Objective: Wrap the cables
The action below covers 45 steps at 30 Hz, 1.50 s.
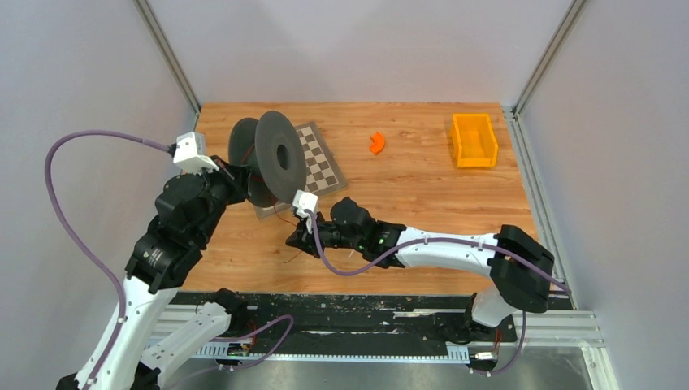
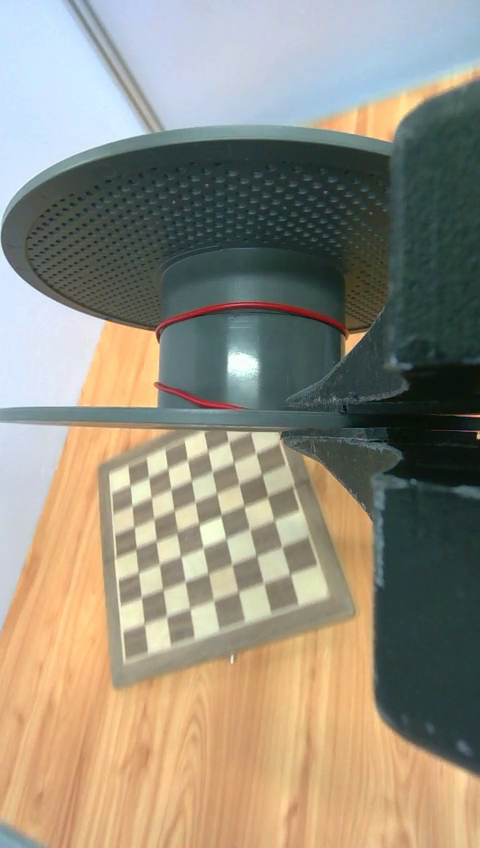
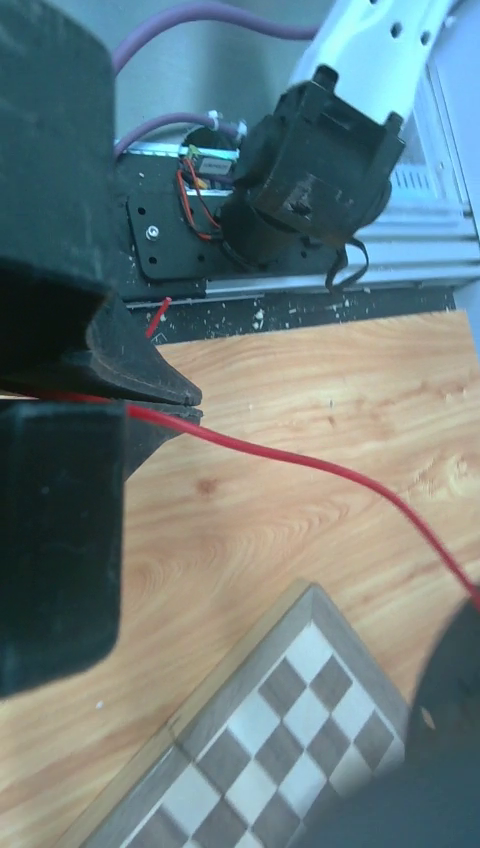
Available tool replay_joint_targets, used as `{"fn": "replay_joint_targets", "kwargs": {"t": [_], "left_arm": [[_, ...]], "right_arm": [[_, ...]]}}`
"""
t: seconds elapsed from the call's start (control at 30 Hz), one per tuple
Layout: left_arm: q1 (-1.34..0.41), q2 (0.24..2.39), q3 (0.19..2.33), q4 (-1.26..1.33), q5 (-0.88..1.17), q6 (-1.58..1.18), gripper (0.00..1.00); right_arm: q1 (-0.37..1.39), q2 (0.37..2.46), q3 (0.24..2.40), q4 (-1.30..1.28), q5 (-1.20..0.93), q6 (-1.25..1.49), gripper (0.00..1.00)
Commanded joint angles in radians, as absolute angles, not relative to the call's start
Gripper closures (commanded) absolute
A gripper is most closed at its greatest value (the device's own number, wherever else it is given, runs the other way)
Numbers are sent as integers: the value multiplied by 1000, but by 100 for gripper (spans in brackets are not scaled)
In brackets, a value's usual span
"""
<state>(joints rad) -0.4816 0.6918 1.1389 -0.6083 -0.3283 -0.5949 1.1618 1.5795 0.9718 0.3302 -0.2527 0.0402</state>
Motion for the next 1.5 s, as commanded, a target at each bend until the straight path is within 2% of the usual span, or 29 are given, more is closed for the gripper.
{"fn": "replay_joint_targets", "kwargs": {"t": [0.0,0.4,0.63,0.8,0.93,1.07,1.2,1.33,1.47], "left_arm": [[-478,745,1143,-530,-425,-432,100],[-536,794,1060,-617,-450,-105,100],[-539,737,954,-604,-187,73,100],[-539,704,946,-643,-27,122,100],[-538,680,962,-680,86,171,100],[-539,645,968,-696,155,208,100],[-539,663,995,-769,182,255,100],[-539,673,1014,-818,241,301,100],[-538,668,1028,-833,261,332,100]], "right_arm": [[1175,1508,1071,42,-124,-36,100],[1153,1458,1247,-49,-70,-242,100],[1063,1491,1340,-52,-145,-348,100],[1032,1509,1368,-97,-138,-458,99],[991,1487,1334,-103,-242,-496,99],[966,1482,1301,-102,-234,-532,95],[926,1449,1273,-105,-321,-545,92],[889,1436,1269,-123,-373,-551,99],[853,1437,1256,-135,-419,-579,98]]}}
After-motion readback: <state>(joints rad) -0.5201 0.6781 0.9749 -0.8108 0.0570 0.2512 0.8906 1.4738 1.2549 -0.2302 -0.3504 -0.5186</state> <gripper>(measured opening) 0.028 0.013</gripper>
